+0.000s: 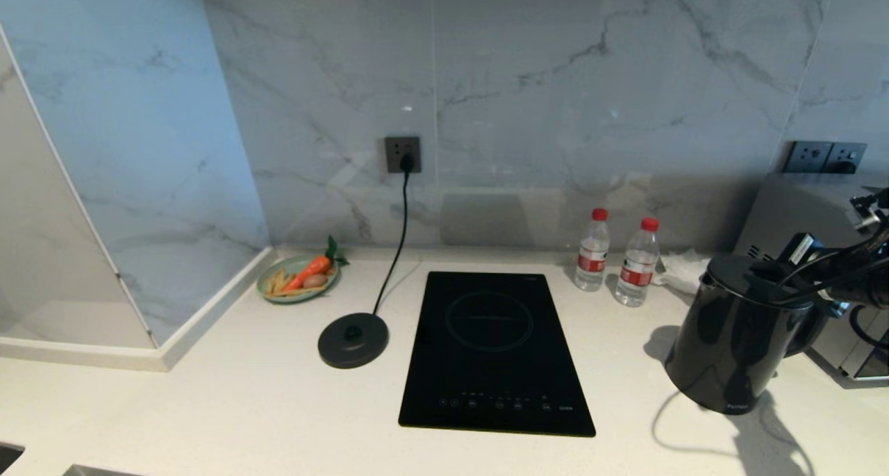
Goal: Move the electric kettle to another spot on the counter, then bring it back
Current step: Grab the kettle
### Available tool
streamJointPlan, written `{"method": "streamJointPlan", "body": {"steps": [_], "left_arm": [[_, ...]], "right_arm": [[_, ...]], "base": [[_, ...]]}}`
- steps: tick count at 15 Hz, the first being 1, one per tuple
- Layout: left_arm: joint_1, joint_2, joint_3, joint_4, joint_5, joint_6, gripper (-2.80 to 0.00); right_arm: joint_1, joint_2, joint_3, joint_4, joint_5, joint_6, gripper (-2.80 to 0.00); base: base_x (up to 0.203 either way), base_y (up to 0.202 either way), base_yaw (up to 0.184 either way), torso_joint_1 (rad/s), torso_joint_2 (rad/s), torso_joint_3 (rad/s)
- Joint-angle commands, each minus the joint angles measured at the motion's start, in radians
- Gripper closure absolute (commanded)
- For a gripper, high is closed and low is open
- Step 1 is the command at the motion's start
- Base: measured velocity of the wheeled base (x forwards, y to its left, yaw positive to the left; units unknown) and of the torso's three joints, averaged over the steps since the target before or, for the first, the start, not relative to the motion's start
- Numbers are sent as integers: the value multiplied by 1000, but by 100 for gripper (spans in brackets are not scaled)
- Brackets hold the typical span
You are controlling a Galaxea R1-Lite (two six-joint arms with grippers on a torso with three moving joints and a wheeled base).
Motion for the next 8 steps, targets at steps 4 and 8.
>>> {"method": "streamJointPlan", "body": {"steps": [4,8], "left_arm": [[0,0,-1,0,0,0,0],[0,0,0,0,0,0,0]], "right_arm": [[5,-165,1,21,1,2,0],[5,-306,16,196,-18,-19,0]], "base": [[0,0,0,0,0,0],[0,0,0,0,0,0]]}}
